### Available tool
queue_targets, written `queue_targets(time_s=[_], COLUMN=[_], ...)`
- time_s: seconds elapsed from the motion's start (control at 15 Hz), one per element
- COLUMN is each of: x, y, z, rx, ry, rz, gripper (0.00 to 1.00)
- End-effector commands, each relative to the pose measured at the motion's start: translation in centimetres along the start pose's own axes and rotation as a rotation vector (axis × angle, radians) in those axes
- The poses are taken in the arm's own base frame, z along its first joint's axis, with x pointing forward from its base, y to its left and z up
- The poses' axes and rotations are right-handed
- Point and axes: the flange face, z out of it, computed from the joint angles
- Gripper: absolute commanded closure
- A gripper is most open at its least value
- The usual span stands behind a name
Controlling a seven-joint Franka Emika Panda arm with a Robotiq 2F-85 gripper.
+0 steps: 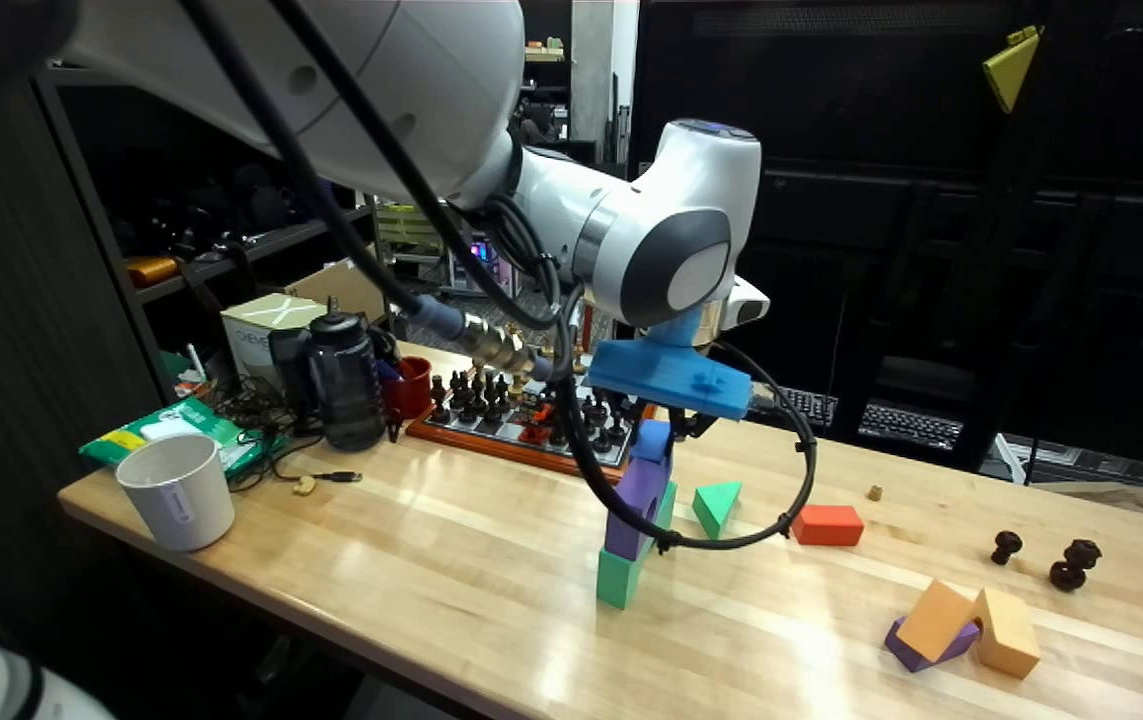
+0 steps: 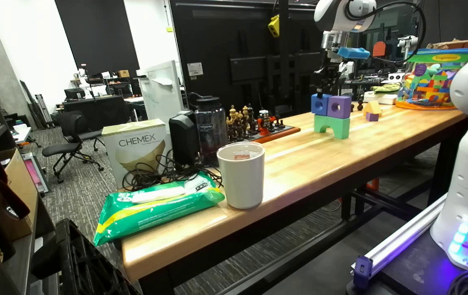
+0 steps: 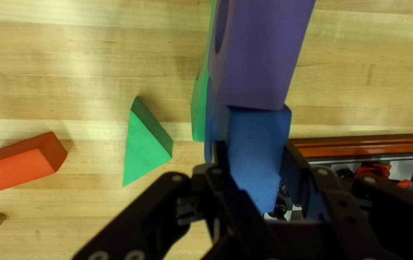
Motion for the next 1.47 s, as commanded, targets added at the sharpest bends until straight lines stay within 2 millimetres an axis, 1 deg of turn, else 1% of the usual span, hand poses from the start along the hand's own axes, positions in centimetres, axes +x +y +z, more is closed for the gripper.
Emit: queue_targets(time_s=[0.0, 0.27, 0.33, 0.4, 0.6, 0.8, 1.0, 1.4], x=[0.3, 0.5, 0.6, 0.6, 0.7, 0.8, 0.9, 1.4], y=[0.2, 0.3, 0.3, 0.3, 0.4, 0.4, 0.5, 1.1], z=[-0.4, -0.2, -0.1, -0.1, -0.1, 0.0, -0.3, -2.6], rx=[0.009, 0.008, 0.006, 0.006, 0.01, 0.01, 0.01, -0.006], ry=[0.0, -0.006, -0.008, -0.008, -0.01, -0.011, -0.006, 0.037], rz=[0.0, -0.001, -0.001, 0.001, 0.005, 0.005, 0.009, 0.025], gripper=[0.86, 0.86, 0.51, 0.35, 0.19, 0.0, 0.0, 0.0])
